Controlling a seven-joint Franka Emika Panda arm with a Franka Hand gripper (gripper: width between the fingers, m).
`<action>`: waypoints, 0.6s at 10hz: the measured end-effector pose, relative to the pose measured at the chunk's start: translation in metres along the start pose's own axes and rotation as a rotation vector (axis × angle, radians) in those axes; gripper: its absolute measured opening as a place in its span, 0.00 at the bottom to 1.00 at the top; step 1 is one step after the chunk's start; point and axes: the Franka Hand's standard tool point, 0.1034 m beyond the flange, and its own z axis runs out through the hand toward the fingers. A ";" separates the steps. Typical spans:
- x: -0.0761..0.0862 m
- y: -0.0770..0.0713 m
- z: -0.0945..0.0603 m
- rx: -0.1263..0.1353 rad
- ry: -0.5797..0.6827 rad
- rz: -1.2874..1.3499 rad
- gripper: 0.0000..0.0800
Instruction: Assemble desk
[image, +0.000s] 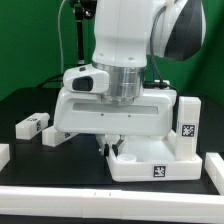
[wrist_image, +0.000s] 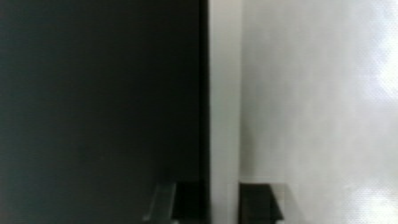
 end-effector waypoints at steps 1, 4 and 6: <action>-0.001 0.002 0.000 -0.006 0.005 -0.052 0.08; -0.002 0.005 0.000 -0.016 -0.002 -0.201 0.08; 0.010 -0.008 -0.004 -0.036 0.005 -0.316 0.08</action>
Offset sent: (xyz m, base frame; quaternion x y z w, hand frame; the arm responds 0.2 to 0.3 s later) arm 0.0000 0.0000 0.0000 0.0000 0.0000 -0.1296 0.9916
